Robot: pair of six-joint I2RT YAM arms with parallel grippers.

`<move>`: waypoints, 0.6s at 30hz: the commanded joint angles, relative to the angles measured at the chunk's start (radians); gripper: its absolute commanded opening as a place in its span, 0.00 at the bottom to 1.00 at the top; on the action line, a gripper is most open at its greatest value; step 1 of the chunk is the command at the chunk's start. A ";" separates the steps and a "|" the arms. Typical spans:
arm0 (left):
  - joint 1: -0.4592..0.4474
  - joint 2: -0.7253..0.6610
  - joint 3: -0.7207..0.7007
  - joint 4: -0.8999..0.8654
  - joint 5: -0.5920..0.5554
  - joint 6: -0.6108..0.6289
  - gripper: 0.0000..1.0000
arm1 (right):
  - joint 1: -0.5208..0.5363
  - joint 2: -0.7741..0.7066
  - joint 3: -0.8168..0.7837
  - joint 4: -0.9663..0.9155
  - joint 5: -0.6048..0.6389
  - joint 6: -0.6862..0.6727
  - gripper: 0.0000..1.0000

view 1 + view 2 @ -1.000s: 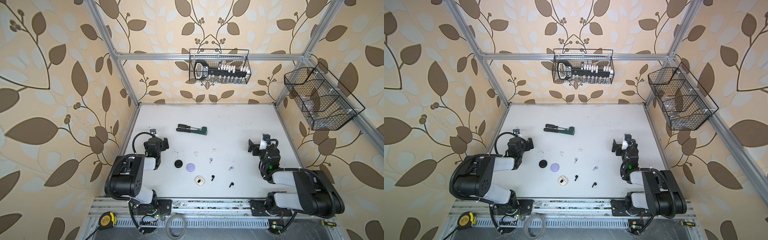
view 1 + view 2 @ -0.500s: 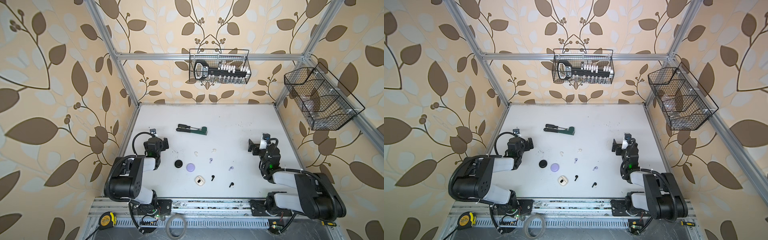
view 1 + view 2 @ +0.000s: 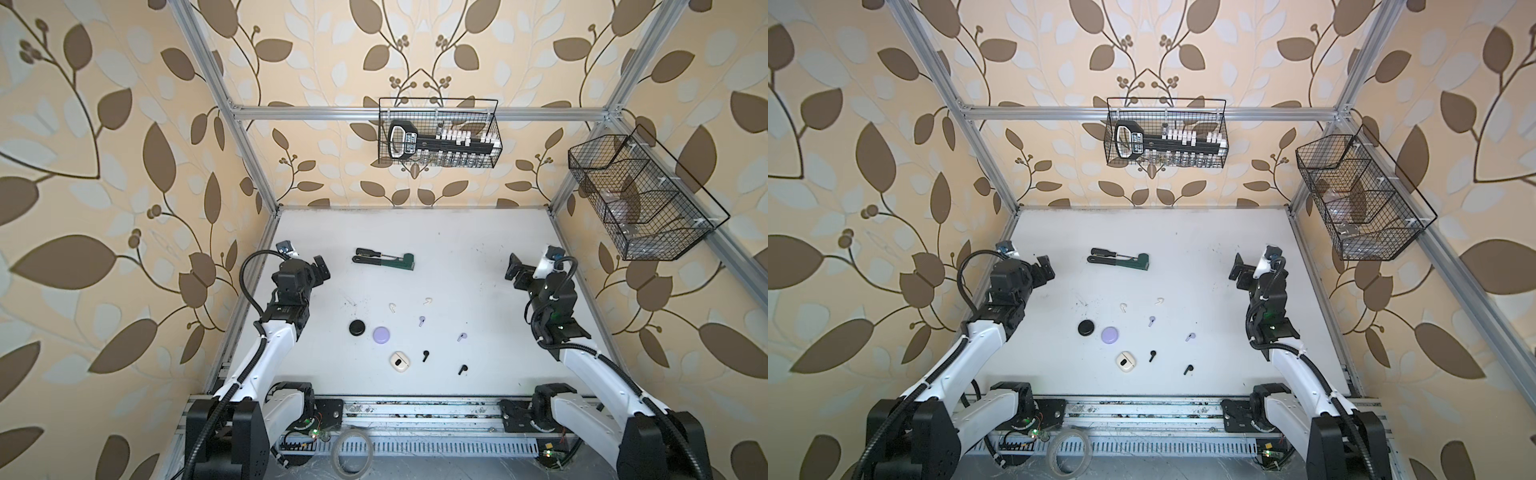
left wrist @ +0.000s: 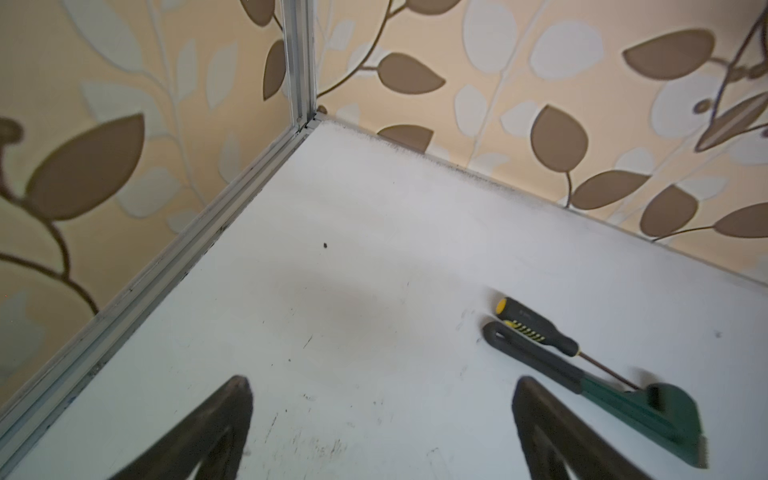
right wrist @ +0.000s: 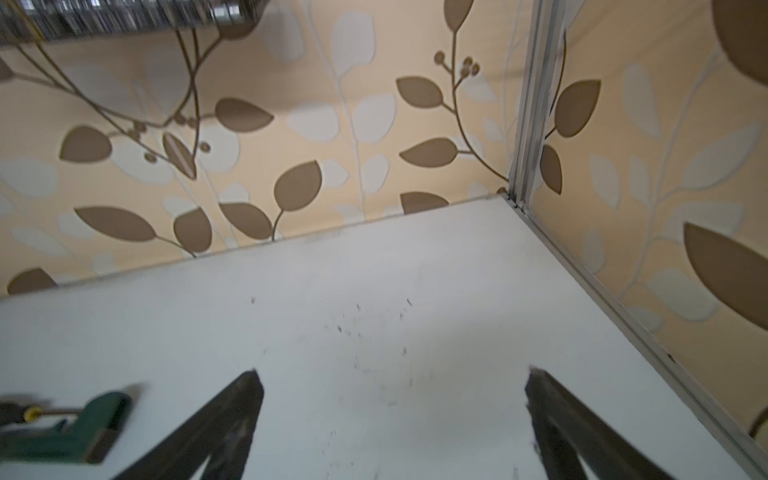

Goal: Insert wireless bluetooth earbuds into charging case
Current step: Pick up the charging case from the bottom-center of the table.

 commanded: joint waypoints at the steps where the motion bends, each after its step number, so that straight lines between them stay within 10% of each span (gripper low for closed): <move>1: -0.005 -0.065 0.085 -0.186 0.192 -0.066 0.99 | 0.013 -0.038 0.036 -0.187 -0.063 0.174 1.00; 4: -0.005 -0.112 0.025 -0.132 0.372 -0.052 0.99 | 0.013 -0.091 -0.047 -0.095 -0.265 0.139 1.00; 9: -0.005 -0.155 -0.020 -0.137 0.287 -0.128 0.99 | 0.061 -0.131 -0.123 0.014 -0.388 0.152 1.00; 18: -0.004 -0.357 -0.141 -0.134 0.191 -0.299 0.99 | 0.409 -0.156 -0.193 0.057 -0.327 -0.036 1.00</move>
